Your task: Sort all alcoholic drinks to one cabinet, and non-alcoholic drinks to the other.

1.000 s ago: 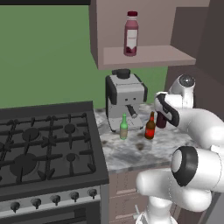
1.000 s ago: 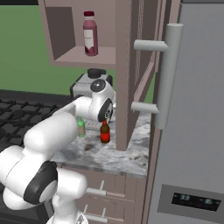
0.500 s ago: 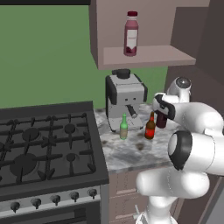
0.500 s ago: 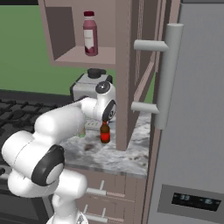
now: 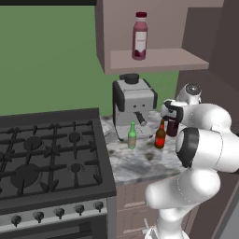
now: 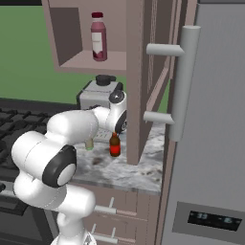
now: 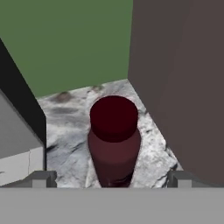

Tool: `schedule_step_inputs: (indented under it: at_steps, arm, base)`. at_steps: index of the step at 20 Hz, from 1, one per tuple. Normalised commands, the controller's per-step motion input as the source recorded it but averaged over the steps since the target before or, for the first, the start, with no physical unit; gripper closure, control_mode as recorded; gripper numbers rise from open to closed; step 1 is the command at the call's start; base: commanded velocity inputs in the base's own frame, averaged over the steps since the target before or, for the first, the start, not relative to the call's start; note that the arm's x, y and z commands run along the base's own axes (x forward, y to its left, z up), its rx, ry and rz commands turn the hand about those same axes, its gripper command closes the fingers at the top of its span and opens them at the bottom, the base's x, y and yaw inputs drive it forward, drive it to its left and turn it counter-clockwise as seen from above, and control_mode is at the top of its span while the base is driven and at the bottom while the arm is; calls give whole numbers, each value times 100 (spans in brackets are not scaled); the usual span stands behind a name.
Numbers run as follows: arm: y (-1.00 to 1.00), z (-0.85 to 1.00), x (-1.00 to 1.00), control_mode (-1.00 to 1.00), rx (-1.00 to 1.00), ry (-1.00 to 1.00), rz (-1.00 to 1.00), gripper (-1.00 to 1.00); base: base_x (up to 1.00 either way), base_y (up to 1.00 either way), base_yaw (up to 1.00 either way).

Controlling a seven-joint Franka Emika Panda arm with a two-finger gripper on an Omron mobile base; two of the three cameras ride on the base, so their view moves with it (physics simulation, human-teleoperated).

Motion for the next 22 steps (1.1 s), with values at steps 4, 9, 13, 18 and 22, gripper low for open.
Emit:
schedule_step_inputs:
  at_steps: [4,9,13,18,22]
  arm:
    - [-6,-10,20,-100,0,1,0,-100]
    - [-3,-14,13,-100,0,4,0,-100]
    - [-4,-10,14,-100,0,3,0,-100]
    - [-5,-8,15,-100,0,3,0,-100]
    - [-6,-6,15,-100,0,1,0,-100]
  base:
    - [0,0,0]
    - [0,0,0]
    - [0,0,0]
    - [0,0,0]
    - [0,0,0]
